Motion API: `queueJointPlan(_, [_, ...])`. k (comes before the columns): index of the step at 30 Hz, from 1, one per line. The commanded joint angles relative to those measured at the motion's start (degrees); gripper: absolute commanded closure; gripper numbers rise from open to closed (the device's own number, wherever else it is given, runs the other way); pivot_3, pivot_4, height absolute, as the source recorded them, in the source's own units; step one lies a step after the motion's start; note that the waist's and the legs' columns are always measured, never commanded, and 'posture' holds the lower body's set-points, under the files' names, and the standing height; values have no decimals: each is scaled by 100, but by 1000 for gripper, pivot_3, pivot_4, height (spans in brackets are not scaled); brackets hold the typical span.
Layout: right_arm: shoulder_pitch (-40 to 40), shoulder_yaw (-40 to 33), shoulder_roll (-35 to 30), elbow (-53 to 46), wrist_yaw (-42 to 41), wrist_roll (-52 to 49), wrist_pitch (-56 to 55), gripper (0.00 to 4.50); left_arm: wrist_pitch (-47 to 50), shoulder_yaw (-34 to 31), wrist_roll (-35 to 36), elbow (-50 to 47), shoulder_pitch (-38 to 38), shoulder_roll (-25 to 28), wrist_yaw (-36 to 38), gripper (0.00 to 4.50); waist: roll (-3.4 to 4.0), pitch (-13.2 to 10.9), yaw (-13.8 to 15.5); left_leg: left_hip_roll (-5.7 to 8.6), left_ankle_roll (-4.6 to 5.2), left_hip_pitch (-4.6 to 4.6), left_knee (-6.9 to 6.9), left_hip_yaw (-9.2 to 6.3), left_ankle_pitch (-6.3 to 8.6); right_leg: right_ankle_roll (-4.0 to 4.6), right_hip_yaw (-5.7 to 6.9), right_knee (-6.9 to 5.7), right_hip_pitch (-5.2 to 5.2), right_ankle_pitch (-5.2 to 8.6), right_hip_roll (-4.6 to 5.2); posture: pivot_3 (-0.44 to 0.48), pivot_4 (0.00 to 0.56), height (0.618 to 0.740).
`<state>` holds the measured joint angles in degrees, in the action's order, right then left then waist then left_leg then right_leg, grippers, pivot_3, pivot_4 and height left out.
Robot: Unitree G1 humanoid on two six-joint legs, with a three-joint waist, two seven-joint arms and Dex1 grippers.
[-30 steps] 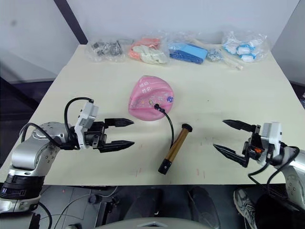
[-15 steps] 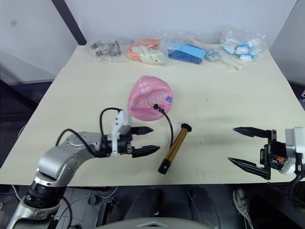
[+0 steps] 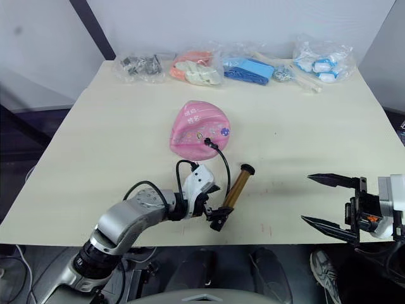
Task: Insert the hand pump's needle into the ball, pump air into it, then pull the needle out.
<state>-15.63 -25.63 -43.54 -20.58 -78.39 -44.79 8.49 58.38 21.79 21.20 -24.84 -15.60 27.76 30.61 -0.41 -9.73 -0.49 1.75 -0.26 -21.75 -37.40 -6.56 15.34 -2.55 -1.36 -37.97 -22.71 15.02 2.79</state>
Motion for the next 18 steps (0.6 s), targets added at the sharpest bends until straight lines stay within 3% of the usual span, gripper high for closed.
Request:
queueJointPlan(1, [-107,-146,42,-245,-16,-91,-84,0,179,207,-195,52,-136,-298,-320,30,1,1,5,0,0,1,0,0,0,0,0,0,0,0,0,0,150,740])
queueJointPlan(7, [-205,-192,22,-325,-50,-118,-82,0,514,419,-302,48,-202,-571,-535,30,0,1,-7,1,-1,1,-3,1,0,-1,-1,-1,1,0,0,0,150,740])
queueJointPlan(15, [-199,-153,40,-249,-108,-55,-155,0,644,455,-446,-21,-163,-380,-615,30,1,2,-7,1,-1,1,-3,1,0,-1,-1,-2,2,0,0,0,150,740])
queueJointPlan(18, [-176,-109,63,-241,-93,-32,-178,0,566,472,-486,-30,-164,-293,-599,800,2,2,-8,1,-1,2,-3,1,0,-1,-2,-2,2,0,0,0,150,740])
